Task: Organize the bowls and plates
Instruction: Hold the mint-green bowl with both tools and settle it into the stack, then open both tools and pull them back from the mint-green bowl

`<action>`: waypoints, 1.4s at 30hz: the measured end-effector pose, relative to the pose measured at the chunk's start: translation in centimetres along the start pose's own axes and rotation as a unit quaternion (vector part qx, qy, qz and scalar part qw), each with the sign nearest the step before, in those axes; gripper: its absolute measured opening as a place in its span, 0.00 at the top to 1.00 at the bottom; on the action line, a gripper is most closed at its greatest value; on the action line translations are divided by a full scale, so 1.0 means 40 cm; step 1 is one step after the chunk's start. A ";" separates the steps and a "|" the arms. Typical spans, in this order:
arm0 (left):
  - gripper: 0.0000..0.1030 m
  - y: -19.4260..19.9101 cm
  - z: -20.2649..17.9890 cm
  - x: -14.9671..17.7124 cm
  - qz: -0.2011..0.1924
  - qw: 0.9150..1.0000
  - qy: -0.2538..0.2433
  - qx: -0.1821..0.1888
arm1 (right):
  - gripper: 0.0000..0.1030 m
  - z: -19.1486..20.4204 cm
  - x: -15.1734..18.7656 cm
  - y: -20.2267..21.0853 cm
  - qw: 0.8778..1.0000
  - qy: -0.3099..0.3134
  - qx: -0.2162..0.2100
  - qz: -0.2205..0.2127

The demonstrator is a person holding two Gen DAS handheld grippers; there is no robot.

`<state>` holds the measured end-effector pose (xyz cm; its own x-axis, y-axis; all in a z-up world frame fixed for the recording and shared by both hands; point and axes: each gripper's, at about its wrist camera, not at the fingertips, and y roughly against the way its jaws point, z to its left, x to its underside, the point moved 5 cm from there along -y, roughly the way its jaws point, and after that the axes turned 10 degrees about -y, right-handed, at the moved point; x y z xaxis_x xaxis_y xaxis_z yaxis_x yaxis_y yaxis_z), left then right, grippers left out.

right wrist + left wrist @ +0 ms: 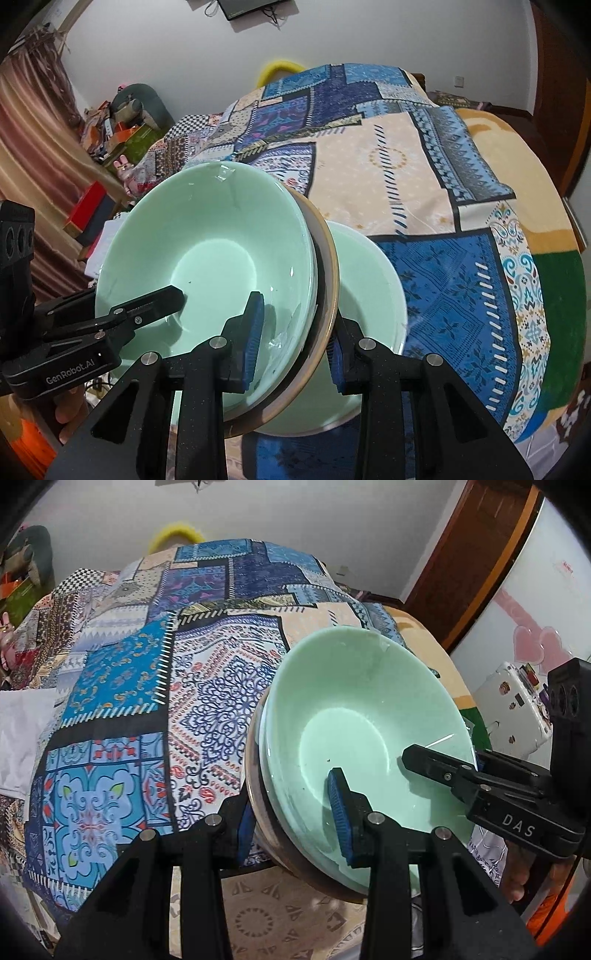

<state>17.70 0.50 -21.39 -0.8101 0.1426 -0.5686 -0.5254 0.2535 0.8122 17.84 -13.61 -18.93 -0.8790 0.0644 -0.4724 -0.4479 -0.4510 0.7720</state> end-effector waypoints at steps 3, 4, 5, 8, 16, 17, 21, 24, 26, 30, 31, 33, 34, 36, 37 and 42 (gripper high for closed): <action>0.64 -0.017 -0.008 -0.001 0.006 1.000 -0.002 0.001 | 0.72 -0.016 0.002 -0.006 1.000 -0.007 0.001 0.004; 0.64 -0.026 -0.010 -0.001 0.009 1.000 -0.002 0.002 | 0.72 -0.020 0.004 -0.007 1.000 -0.008 0.001 0.006; 0.64 -0.029 -0.011 -0.001 0.010 1.000 -0.002 0.003 | 0.72 -0.023 0.006 -0.009 1.000 -0.009 0.002 0.007; 0.64 -0.045 -0.015 0.001 0.017 1.000 -0.003 0.005 | 0.72 -0.035 0.012 -0.018 1.000 -0.014 0.005 0.013; 0.64 -0.098 -0.014 0.009 0.035 0.999 -0.001 0.010 | 0.73 -0.060 0.026 -0.046 0.999 -0.016 0.018 0.021; 0.64 -0.098 -0.015 0.008 0.033 0.999 -0.003 0.009 | 0.73 -0.060 0.025 -0.047 0.999 -0.016 0.019 0.022; 0.64 -0.101 -0.012 0.011 0.033 0.999 0.000 0.013 | 0.72 -0.058 0.029 -0.045 1.000 -0.010 0.021 0.019; 0.64 -0.096 -0.013 0.016 0.030 0.999 -0.005 0.008 | 0.70 -0.059 0.031 -0.045 1.000 -0.009 0.016 0.017; 0.62 -0.084 -0.013 0.015 0.023 1.000 -0.012 -0.009 | 0.67 -0.059 0.032 -0.044 1.000 -0.011 0.018 0.023; 0.55 -0.036 -0.006 0.008 0.005 0.999 -0.016 -0.031 | 0.64 -0.059 0.031 -0.017 0.999 -0.011 0.024 0.019; 0.54 -0.024 -0.004 0.005 0.000 0.999 -0.015 -0.032 | 0.63 -0.056 0.029 -0.006 1.000 -0.009 0.025 0.014; 0.53 0.016 -0.004 -0.003 -0.016 0.999 -0.013 -0.037 | 0.58 -0.045 0.024 0.027 1.000 -0.003 0.027 -0.002; 0.52 0.033 -0.005 -0.006 -0.024 0.999 -0.013 -0.040 | 0.56 -0.038 0.020 0.048 1.000 0.001 0.026 -0.014; 0.50 0.083 -0.015 -0.017 -0.048 0.998 -0.015 -0.044 | 0.56 -0.022 0.013 0.087 0.999 0.009 0.021 -0.034; 0.50 0.106 -0.020 -0.020 -0.059 0.997 -0.017 -0.046 | 0.56 -0.011 0.009 0.111 0.999 0.014 0.020 -0.046; 0.45 0.249 -0.051 -0.037 -0.132 0.989 -0.026 -0.064 | 0.52 0.043 -0.010 0.236 0.993 0.040 0.007 -0.109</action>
<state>13.14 0.86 -12.18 -0.6275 0.1367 -0.7665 -0.7484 0.1658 0.6422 13.68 -16.36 -10.71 -0.7456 0.0875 -0.6606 -0.6285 -0.4219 0.6534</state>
